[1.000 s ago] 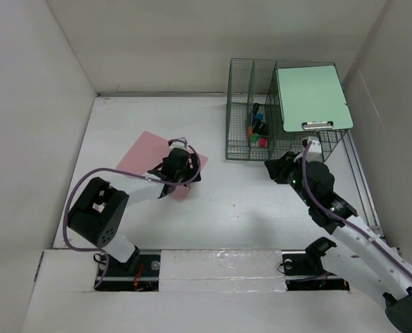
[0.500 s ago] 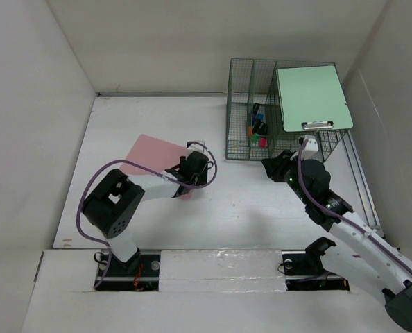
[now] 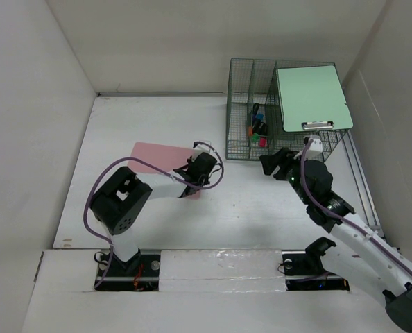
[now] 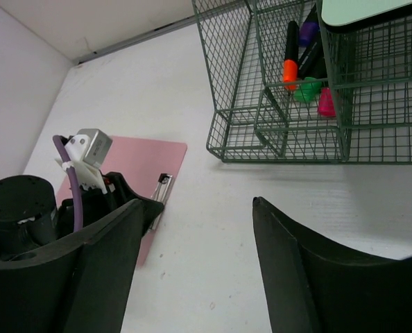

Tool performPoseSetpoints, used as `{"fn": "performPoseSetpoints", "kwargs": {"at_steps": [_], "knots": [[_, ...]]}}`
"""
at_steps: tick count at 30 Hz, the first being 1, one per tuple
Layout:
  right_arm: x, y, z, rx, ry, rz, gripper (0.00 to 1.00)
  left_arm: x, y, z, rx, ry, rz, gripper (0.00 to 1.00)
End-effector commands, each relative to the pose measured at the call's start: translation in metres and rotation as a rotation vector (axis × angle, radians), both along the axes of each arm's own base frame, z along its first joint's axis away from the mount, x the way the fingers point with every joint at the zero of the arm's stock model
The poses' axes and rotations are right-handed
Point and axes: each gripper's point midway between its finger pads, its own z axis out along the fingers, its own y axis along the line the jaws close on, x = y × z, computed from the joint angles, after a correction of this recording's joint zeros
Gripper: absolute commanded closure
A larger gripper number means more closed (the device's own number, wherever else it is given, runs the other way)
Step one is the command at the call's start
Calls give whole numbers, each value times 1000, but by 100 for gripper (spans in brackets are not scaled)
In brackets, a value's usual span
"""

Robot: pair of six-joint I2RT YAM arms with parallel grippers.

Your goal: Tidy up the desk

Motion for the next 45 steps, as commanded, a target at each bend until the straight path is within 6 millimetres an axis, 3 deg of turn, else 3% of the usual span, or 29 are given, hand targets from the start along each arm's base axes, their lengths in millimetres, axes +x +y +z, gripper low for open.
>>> {"fn": "performPoseSetpoints", "kwargs": {"at_steps": [1,2,3,11,15,19,20,24,25,31,37,43,45], "knots": [[4,2,14,20,-49,-7,30,-38,17,-22,70,140,-38,100],[5,10,11,16,-42,32,24,-38,8,4,5,91,-60,100],[5,10,10,16,-41,32,24,-38,8,4,5,90,-60,100],[15,59,-23,9,68,211,16,-52,-11,64,-210,-15,-134,100],[13,82,-25,70,85,301,11,-60,-18,91,-302,-62,-177,100],[11,115,-20,122,84,417,5,-67,-27,103,-352,-77,-223,100],[11,115,-19,130,89,416,4,-67,-27,103,-353,-77,-223,100],[13,143,-26,164,114,489,2,-71,-35,112,-400,-83,-265,100],[16,150,-35,169,131,512,2,-72,-35,112,-402,-77,-268,100],[19,180,-53,197,185,537,10,-80,-41,124,-454,-87,-299,100],[21,187,-69,215,223,532,18,-83,-41,141,-498,-133,-320,100],[20,198,-73,237,240,562,47,-87,-46,143,-503,-133,-349,100],[22,201,-70,242,233,568,64,-88,-45,141,-496,-127,-353,100]]}}
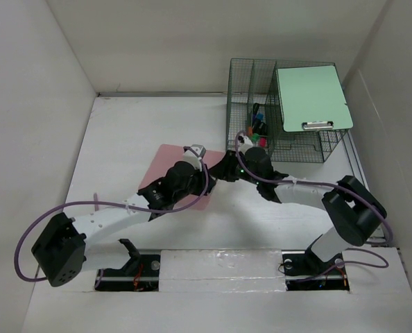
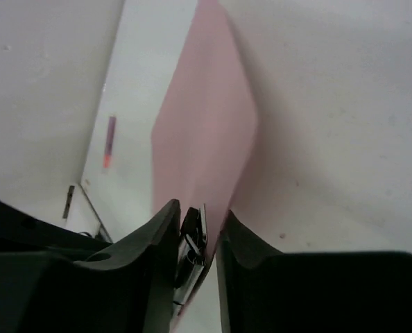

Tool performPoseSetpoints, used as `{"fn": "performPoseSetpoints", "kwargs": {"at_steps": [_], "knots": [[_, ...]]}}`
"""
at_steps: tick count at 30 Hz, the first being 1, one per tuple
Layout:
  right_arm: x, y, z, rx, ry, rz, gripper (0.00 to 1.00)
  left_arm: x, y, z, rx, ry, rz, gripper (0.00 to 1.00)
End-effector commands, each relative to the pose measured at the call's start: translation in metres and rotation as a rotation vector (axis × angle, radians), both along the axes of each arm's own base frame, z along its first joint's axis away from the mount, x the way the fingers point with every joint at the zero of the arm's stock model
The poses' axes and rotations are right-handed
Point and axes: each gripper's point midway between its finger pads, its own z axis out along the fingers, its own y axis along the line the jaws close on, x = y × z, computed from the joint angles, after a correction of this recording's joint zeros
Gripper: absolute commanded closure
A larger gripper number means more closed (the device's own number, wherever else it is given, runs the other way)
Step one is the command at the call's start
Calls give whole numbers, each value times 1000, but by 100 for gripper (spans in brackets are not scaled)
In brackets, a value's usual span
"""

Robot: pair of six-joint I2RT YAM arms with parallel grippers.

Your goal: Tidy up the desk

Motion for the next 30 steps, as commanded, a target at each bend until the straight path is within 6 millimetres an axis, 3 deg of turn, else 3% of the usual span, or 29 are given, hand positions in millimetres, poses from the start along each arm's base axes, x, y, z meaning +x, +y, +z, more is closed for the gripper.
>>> {"fn": "performPoseSetpoints", "kwargs": {"at_steps": [1,2,4,8,9,10,12,15,17,23,25,30], "knots": [[7,18,31,79,-72,36,73,2,-8,24,-68,-69,-25,100],[7,20,31,84,-66,41,86,2,-7,26,-76,-78,-21,100],[8,17,40,92,-78,25,100,2,-6,31,-90,-93,-15,100],[10,14,57,92,-124,-5,100,4,1,52,-141,-134,23,97],[11,13,63,95,-136,-15,100,4,2,53,-156,-145,32,85],[13,10,66,82,-140,-32,100,4,5,59,-172,-157,46,79],[15,4,94,94,-206,-52,100,5,13,74,-201,-191,81,61],[18,-6,126,113,-275,-99,100,4,22,90,-260,-240,112,42],[18,-10,140,115,-305,-116,100,1,28,104,-304,-272,122,34],[23,-44,216,157,-461,-210,100,1,53,139,-403,-349,224,31],[27,-67,245,176,-518,-282,100,0,57,147,-425,-367,237,30],[25,-116,291,210,-612,-390,100,2,65,154,-454,-372,276,29]]}}
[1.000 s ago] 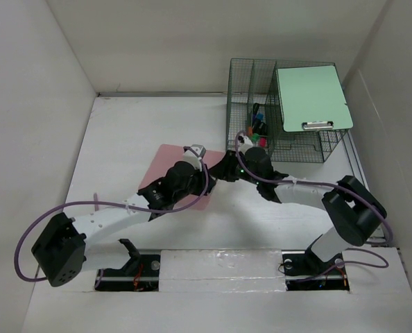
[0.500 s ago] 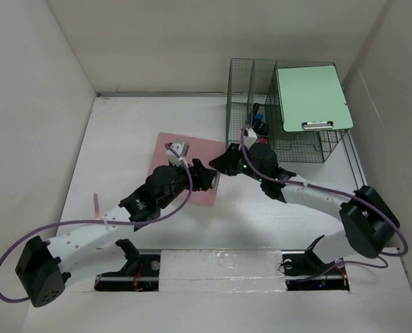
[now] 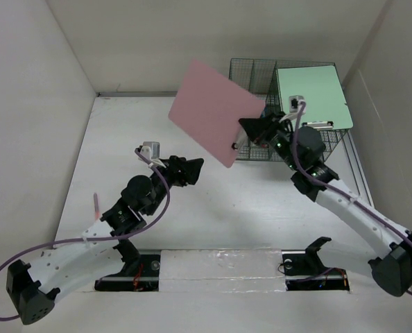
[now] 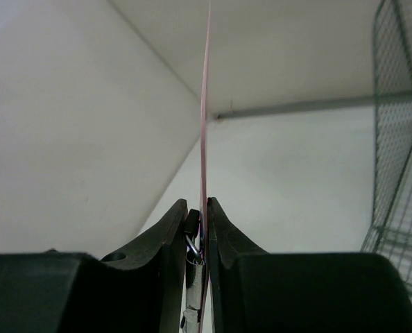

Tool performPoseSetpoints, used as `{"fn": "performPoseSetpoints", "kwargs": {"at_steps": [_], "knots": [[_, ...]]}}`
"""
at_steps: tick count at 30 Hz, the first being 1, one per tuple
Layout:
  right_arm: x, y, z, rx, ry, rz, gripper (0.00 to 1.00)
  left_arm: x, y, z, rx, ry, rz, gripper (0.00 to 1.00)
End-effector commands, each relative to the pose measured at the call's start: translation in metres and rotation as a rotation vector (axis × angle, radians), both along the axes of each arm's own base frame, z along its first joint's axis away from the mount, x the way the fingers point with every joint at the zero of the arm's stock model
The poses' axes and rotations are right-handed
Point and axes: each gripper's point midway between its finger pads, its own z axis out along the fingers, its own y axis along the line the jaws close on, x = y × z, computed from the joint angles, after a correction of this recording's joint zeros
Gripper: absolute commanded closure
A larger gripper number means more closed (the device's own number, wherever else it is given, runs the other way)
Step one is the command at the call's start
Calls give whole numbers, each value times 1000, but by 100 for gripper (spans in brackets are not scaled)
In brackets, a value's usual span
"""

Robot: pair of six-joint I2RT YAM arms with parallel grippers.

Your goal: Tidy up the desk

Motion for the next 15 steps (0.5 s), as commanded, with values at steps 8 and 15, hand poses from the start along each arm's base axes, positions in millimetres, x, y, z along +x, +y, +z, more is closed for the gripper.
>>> {"fn": "performPoseSetpoints", "kwargs": {"at_steps": [8,15], "knots": [[-14,-128,106,119,-261,-298,100,15,3,-1,-25,28,61,29],[-14,-197,117,122,-296,-454,100,16,-20,-11,7,41,-27,29]]}}
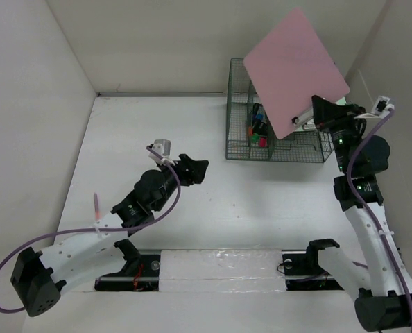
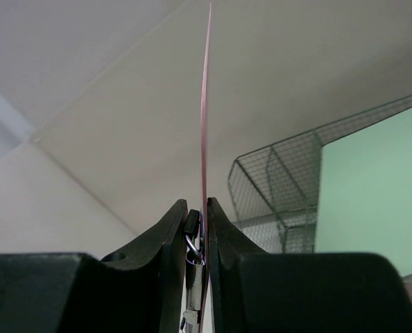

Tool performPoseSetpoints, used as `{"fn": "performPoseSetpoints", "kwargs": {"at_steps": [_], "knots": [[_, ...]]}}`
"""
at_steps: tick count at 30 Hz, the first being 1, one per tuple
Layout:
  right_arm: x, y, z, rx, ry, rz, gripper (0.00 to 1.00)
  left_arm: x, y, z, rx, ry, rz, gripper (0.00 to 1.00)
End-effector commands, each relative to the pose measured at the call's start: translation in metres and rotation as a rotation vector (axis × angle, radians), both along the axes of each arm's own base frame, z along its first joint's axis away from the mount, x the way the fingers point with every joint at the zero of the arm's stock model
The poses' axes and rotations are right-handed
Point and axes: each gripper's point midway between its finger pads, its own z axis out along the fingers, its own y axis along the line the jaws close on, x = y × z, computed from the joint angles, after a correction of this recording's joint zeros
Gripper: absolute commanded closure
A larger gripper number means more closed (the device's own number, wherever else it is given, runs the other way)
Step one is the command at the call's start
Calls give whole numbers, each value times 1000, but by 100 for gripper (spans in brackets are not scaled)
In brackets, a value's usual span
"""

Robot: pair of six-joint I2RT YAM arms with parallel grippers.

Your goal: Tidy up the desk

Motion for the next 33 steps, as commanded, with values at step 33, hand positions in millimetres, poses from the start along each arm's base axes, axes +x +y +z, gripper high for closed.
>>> {"fn": "performPoseSetpoints", "kwargs": {"at_steps": [33], "knots": [[43,-138,-85,526,2,-222,100,2,-28,3,-13,-17,-110,28]]}}
